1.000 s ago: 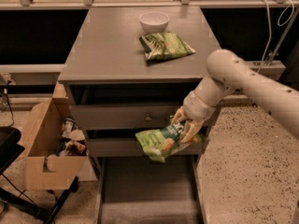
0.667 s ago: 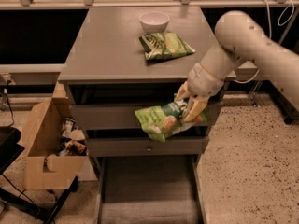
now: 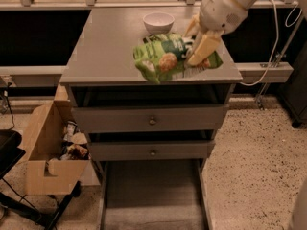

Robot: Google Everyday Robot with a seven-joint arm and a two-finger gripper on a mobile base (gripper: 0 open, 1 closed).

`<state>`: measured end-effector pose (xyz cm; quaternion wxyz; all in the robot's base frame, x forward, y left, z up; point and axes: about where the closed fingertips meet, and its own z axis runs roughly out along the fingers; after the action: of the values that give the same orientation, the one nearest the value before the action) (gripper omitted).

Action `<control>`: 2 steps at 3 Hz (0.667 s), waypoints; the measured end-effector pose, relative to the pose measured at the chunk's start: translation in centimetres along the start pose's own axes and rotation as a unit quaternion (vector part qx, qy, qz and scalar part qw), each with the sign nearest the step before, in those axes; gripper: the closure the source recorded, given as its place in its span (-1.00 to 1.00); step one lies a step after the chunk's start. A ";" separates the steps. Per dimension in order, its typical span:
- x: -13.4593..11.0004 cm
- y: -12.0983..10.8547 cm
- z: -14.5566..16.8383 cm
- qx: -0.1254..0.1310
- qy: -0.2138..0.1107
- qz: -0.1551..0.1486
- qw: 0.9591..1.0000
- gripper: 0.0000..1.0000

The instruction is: Pick green rice chip bag from bottom drawer and place on counter

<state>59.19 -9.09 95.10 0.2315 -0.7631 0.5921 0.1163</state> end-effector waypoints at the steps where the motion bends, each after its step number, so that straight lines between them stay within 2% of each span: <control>1: -2.8 -5.9 -1.5 0.065 -0.009 0.024 0.998 1.00; 2: -6.3 -13.7 1.3 0.113 -0.017 0.032 0.993 1.00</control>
Offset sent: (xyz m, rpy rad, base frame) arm 0.1671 0.1228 0.0752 0.1250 -0.1932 -0.1733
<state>70.70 -0.44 99.80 0.3224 -0.7108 0.6213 0.0689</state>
